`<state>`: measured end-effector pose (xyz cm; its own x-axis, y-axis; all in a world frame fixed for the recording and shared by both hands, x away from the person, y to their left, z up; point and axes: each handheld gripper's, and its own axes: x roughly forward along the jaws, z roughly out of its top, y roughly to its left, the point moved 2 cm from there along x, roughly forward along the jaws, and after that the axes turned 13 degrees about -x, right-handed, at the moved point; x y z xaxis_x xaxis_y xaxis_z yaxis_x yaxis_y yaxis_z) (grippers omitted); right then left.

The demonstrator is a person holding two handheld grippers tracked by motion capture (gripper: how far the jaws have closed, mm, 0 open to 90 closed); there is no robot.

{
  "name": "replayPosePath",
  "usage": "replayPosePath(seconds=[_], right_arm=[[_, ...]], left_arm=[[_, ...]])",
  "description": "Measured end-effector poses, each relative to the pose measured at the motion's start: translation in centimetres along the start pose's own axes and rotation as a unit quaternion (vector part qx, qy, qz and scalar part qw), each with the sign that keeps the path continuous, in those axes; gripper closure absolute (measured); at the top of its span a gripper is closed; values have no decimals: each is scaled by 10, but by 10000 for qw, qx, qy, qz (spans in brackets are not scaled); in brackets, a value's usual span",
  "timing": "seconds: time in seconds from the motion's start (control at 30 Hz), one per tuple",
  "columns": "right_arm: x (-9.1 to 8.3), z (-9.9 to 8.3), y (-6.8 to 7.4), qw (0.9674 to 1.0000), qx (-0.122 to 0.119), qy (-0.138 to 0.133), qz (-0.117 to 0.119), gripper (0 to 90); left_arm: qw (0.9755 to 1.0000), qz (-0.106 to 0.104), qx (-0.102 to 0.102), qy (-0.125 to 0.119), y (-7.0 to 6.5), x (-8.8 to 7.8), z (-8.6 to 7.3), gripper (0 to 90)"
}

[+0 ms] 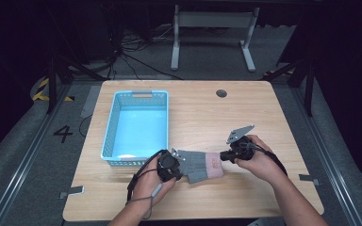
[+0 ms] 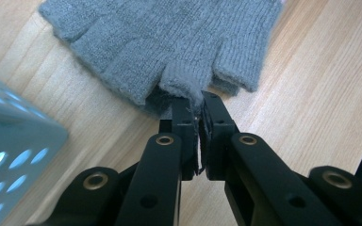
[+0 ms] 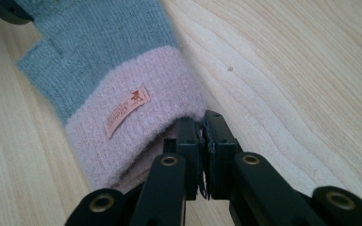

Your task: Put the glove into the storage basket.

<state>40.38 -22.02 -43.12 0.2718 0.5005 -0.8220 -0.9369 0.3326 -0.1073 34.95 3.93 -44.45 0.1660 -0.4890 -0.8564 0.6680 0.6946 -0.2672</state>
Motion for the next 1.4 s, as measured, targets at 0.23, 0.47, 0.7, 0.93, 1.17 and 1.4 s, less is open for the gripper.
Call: replayPosePath(seconds=[0.23, 0.47, 0.7, 0.93, 1.17, 1.4], right_arm=[[5, -5, -3, 9999, 106, 60, -15, 847], [-2, -10, -4, 9996, -24, 183, -197, 719], [-16, -14, -2, 9991, -3, 145, -408, 664], [-31, -20, -3, 9981, 126, -75, -594, 551], [-39, -29, -4, 9973, 391, -138, -609, 507], [-44, -41, -9, 9945, 880, -23, -576, 379]], left_arm=[[10000, -35, -26, 53, 1, 4, 0, 836], [10000, -4, -49, 15, 2, -2, 0, 654], [9999, -69, 79, -127, -1, -13, 3, 595], [9990, -184, 130, -378, -7, -27, 11, 552], [9983, -239, 171, -507, -8, -31, 20, 527], [9978, -211, 222, -586, -10, -33, 32, 473]])
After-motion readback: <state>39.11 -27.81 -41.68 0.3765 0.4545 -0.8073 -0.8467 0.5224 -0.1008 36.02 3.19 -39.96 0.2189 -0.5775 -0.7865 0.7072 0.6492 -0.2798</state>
